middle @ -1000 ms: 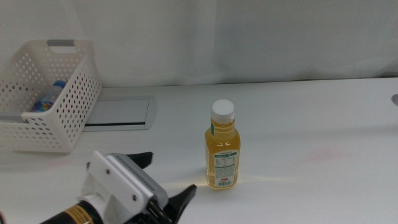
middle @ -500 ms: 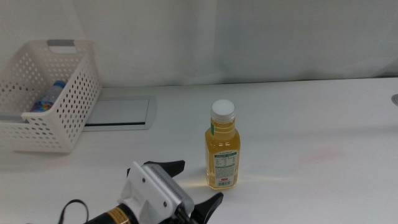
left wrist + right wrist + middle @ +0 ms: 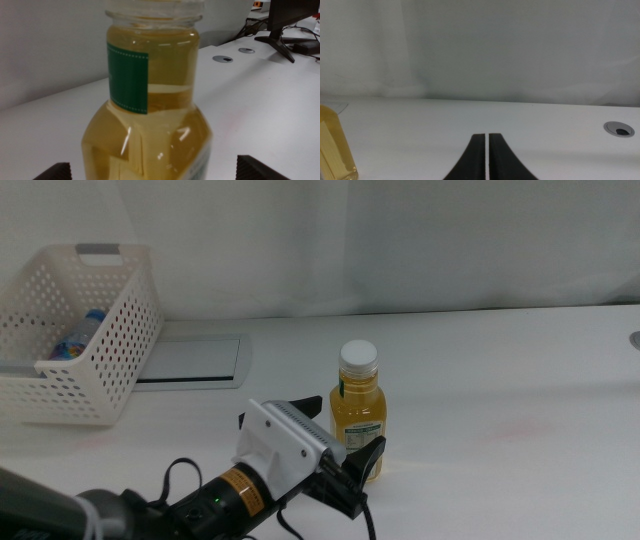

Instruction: Use arms to grab the bottles and put them into the dustbin to the left of the table.

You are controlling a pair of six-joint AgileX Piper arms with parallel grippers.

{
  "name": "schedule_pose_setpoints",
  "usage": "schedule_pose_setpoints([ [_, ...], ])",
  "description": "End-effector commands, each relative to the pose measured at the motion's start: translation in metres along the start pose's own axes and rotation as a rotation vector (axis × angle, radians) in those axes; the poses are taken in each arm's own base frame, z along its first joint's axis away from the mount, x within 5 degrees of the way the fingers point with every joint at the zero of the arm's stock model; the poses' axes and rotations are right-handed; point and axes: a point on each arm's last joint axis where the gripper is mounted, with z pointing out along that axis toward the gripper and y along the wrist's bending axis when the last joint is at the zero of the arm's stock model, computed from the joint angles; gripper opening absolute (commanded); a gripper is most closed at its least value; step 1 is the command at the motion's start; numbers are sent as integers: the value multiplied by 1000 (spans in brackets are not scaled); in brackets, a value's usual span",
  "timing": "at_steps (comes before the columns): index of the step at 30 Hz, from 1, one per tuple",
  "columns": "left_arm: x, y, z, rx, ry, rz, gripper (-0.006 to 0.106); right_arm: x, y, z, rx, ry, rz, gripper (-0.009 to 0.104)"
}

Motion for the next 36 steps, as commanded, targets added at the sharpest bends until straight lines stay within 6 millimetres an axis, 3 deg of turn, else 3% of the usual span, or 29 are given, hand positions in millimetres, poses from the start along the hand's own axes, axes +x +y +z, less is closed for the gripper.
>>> schedule_pose_setpoints([
  [1,-1,0,8,-3,-17,-27,85,1,0,0,0,-7,-21,-3],
  [12,0,5,51,-11,17,-86,85,1,0,0,0,-7,-21,-3],
  [16,-2,5,57,-15,32,-91,77,1,0,0,0,-7,-21,-3],
  [18,-2,5,57,-15,33,-91,63,1,0,0,0,-7,-21,-3],
  [20,-1,5,57,-17,43,-91,37,1,0,0,0,-7,-21,-3],
  [22,1,6,57,-20,63,-91,3,1,0,0,0,-7,-21,-3],
  [23,2,6,57,-24,74,-94,-3,1,0,0,0,-7,-21,-3],
  [31,-39,12,45,-63,24,-113,-3,1,0,0,0,-7,-21,-3],
  [36,-78,20,34,-104,43,-61,-3,1,0,0,0,-7,-21,-3],
])
